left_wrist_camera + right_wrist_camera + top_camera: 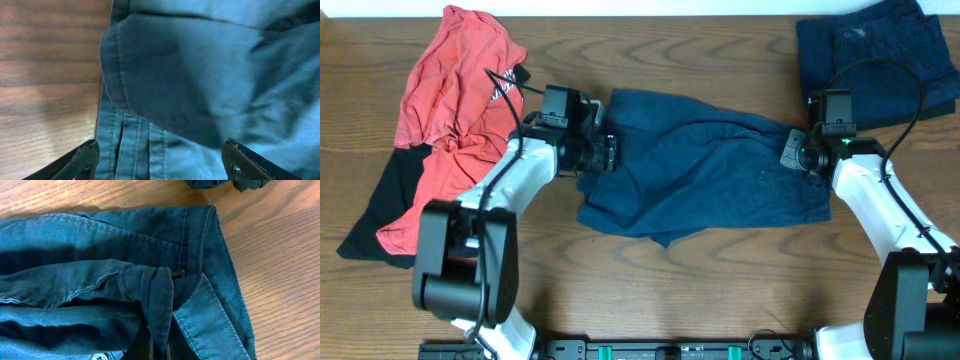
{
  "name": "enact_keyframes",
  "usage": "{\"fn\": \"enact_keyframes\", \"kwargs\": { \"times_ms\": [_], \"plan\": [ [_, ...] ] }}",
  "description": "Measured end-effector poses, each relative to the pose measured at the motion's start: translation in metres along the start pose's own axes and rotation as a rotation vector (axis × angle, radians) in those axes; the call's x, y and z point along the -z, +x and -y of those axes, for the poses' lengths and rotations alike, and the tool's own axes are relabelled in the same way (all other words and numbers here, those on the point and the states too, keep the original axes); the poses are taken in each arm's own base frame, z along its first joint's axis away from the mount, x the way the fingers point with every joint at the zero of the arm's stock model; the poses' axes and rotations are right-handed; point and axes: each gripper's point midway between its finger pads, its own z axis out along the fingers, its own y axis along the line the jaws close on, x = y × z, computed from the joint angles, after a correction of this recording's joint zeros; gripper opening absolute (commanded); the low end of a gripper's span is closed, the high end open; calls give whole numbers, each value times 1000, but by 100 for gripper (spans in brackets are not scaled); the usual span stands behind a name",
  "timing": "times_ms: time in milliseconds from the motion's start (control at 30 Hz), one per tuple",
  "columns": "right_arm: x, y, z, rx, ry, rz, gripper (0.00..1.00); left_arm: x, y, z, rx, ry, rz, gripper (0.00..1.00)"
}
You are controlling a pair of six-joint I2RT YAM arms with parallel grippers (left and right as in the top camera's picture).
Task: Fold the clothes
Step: 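Lower the folded shorts onto the table and hold the edges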
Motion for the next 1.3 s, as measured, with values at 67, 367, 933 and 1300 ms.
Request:
{"fn": "enact_keyframes", "kwargs": {
  "times_ms": [67,367,933,1300],
  "plan": [
    [0,0,0,0,0,-1,1,-8,-1,-2,14,0,3,66],
    [0,0,0,0,-2,-2,1,-18,-18,0,136,21,67,57],
    [0,0,0,0,-3,-2,1,-33,-23,12,173,46,89,9],
    [0,4,-1,13,-7,-17,1,-19,-20,-2,177,-41,88,6]
  ]
}}
